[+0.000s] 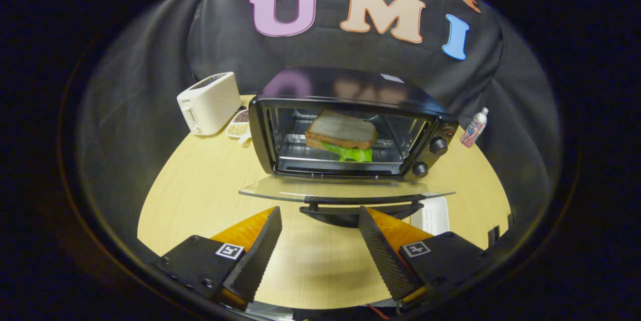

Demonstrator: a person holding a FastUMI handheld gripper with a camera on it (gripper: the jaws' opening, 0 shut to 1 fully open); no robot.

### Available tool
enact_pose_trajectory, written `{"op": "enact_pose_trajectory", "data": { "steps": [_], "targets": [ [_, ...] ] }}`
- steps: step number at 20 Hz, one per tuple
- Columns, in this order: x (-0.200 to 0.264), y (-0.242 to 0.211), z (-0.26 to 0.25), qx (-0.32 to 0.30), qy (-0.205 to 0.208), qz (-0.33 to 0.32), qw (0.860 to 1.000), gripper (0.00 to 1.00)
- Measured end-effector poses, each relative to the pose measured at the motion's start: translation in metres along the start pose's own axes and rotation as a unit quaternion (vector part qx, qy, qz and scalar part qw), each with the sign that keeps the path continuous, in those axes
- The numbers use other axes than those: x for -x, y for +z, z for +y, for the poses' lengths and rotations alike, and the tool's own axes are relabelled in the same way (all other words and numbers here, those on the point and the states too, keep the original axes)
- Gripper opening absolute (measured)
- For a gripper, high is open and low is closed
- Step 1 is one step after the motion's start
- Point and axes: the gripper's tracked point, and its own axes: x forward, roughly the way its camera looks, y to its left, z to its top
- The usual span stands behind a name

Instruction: Open the toaster oven, put the food inside, and close the toaster oven door.

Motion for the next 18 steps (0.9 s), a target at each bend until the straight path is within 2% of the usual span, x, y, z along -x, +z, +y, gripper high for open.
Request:
{"op": "enact_pose_trajectory", "data": {
  "steps": [4,13,18],
  "targets": [
    [-0.005,0.020,-0.016,0.008,-0.017,-0.026,0.999,0.98],
    [-0.030,0.092,-0.020,-0.067,0.004,-0.129,0.989,0.98],
    [-0.055,0.117,-0.026,-0.073,0.015,-0.157,0.985,0.98]
  ]
}}
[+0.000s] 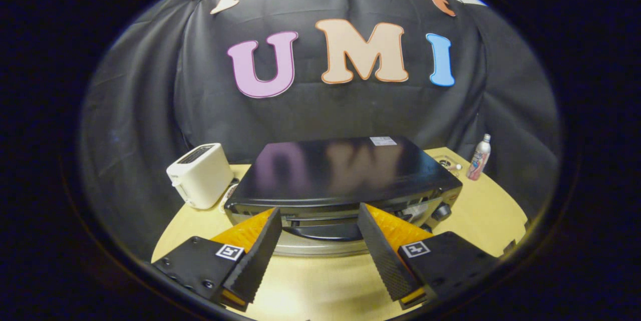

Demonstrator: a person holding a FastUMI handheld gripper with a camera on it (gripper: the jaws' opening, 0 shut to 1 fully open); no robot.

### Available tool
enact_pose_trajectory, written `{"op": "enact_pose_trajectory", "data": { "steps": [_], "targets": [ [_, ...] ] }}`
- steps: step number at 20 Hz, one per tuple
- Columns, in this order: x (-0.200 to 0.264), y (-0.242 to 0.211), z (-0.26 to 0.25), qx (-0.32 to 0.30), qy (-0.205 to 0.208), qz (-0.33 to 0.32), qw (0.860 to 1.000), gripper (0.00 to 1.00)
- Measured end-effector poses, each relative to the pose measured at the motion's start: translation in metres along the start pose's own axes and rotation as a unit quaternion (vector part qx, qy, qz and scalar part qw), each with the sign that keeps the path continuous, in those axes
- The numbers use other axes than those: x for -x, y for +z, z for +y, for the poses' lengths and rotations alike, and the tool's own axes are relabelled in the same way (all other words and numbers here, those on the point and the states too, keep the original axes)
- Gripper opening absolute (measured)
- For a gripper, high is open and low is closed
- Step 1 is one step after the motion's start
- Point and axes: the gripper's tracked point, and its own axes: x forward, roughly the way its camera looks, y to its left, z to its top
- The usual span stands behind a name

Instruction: Open the toaster oven, put the food inside, and close the toaster oven door.

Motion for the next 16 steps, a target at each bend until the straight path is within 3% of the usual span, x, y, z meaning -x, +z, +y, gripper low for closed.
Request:
{"op": "enact_pose_trajectory", "data": {
  "steps": [6,11,16],
  "targets": [
    [-0.017,0.011,-0.001,0.006,0.000,0.017,1.000,0.98],
    [0.009,0.085,0.007,0.002,0.022,-0.037,0.999,0.98],
    [0.046,0.137,-0.010,0.012,0.015,-0.063,0.998,0.97]
  ]
}}
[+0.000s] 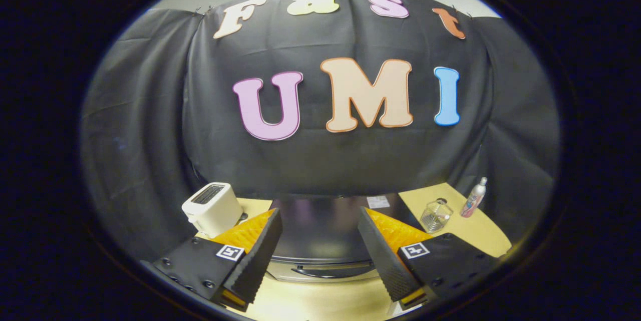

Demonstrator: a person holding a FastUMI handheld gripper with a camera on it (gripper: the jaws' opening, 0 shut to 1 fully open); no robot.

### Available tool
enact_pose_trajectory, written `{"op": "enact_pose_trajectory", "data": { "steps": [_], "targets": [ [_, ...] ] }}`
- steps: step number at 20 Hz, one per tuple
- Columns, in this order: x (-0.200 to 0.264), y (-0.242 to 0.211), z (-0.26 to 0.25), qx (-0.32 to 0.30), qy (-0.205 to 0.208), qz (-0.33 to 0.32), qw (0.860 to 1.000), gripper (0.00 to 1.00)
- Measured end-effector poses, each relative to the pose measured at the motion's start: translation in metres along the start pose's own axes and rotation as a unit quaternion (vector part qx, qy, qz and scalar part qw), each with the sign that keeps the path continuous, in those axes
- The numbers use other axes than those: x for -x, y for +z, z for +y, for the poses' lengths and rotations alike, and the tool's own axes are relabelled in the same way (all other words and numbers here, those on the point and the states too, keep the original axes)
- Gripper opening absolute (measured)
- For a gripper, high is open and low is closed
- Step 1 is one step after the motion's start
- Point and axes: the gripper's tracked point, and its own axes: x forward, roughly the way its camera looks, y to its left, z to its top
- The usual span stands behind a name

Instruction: Open the toaster oven, put the food inside, and close the toaster oven door.

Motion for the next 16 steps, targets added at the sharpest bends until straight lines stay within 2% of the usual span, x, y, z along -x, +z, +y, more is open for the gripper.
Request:
{"op": "enact_pose_trajectory", "data": {
  "steps": [10,16],
  "targets": [
    [0.029,0.027,-0.037,-0.009,-0.034,-0.023,0.999,0.97],
    [0.035,0.036,-0.043,-0.012,-0.034,-0.035,0.999,0.97]
  ]
}}
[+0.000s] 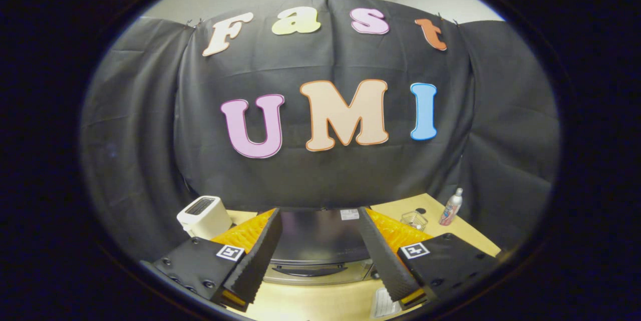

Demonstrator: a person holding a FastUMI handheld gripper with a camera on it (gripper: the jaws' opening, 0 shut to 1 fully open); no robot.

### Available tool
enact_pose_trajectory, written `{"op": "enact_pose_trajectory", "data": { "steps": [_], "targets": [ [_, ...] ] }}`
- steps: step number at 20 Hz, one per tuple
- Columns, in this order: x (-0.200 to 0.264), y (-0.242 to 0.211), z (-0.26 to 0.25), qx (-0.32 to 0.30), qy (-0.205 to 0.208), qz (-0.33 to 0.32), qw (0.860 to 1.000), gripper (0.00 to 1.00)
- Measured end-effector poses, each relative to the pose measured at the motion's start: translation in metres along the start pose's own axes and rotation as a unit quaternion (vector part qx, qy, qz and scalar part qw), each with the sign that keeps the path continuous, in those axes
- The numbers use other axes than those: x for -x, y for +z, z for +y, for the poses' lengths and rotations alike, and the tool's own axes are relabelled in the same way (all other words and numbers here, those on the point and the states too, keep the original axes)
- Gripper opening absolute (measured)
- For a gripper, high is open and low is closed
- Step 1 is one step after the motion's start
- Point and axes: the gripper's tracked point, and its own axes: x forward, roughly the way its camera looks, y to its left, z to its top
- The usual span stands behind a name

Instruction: Open the toaster oven, put the food inside, and close the toaster oven door.

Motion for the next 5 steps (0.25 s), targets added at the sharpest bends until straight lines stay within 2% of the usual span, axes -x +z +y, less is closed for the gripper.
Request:
{"op": "enact_pose_trajectory", "data": {
  "steps": [5],
  "targets": [
    [0.0048,0.0034,-0.0073,0.001,-0.003,-0.003,1.000,0.97]
  ]
}}
